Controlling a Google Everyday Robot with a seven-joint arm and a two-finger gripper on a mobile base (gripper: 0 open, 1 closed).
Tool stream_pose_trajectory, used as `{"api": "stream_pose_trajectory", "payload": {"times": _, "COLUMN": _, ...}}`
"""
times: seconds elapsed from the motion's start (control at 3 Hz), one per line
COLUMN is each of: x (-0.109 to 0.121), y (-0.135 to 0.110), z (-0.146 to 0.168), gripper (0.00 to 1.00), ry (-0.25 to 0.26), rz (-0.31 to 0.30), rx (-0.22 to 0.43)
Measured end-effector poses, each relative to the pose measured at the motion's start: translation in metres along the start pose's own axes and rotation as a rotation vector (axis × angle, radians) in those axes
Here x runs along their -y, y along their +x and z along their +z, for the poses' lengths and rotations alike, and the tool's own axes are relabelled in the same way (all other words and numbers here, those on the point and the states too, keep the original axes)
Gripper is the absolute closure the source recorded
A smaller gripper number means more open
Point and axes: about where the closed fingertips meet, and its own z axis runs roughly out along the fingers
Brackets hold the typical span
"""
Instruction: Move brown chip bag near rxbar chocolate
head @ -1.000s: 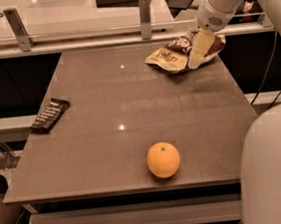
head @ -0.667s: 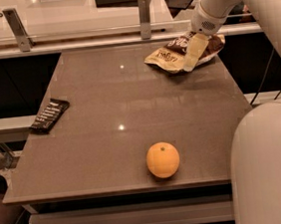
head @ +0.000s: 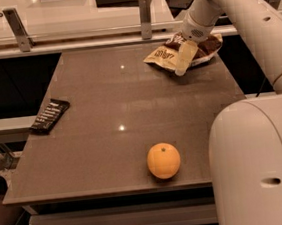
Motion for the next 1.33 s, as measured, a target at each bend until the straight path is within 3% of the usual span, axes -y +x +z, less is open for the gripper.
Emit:
{"api": "stream_pose_trajectory", "payload": {"times": 0.33, "x": 0.0058, "y": 0.0000, "z": 0.0185, "gripper": 0.20, "ry": -0.019, "rz": -0.012, "rx": 0.001}}
{"api": "stream_pose_trajectory", "payload": {"times": 1.33, "x": 0.0070, "y": -0.0021, "z": 0.0245, "gripper": 0.88, "ry": -0.022, "rz": -0.013, "rx": 0.003}}
